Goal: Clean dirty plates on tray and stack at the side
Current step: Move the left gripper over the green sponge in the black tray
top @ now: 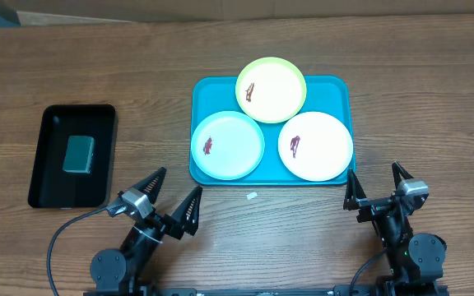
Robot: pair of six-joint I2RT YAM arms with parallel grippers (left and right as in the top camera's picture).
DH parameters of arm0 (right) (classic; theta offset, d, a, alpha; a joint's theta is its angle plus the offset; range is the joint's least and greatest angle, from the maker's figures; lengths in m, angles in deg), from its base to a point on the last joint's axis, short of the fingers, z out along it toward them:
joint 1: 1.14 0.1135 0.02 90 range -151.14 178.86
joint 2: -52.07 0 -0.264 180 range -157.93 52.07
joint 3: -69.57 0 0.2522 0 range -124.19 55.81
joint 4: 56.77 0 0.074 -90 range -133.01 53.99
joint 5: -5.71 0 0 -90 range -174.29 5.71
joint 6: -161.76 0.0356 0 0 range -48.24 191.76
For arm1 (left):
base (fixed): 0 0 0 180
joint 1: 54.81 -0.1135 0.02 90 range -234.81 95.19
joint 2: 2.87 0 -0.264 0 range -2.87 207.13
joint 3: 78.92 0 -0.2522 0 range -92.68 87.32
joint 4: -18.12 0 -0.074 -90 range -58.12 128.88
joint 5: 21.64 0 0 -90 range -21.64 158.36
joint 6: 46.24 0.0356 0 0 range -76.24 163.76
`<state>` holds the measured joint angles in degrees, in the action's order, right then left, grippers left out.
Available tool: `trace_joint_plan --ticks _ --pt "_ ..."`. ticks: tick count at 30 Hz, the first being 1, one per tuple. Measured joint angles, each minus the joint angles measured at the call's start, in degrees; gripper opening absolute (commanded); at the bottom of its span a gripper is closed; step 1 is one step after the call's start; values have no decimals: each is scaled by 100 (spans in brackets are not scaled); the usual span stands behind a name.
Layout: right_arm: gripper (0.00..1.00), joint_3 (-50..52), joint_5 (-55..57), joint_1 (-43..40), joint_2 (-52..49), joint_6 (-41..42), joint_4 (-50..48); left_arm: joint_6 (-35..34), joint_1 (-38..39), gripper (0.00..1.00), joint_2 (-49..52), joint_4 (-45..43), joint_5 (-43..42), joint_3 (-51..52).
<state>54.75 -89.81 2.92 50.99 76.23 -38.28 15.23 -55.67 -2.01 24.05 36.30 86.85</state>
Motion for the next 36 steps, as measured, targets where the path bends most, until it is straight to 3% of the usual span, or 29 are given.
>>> trace_joint_plan --ticks 5,9,12,16,22,28,36 --pt "100 0 0 0 -4 0 -4 -855 0 100 -2 -957 -459 2" --pt "100 0 0 0 -11 -2 4 -916 0 100 -13 -2065 -704 0" --pt "100 0 0 0 -11 0 0 -763 0 100 -13 -2076 -597 -111" --pt "100 0 2 0 -13 -2 2 -234 0 100 -4 -942 -26 -667" --pt "100 0 0 0 -15 -2 -2 787 0 100 557 1707 1386 -2363" --pt "100 0 2 0 -17 2 0 1517 0 100 2341 3624 2387 -4138" --pt "100 0 2 0 -17 0 -2 1893 -2 100 5176 5713 2704 -6063"
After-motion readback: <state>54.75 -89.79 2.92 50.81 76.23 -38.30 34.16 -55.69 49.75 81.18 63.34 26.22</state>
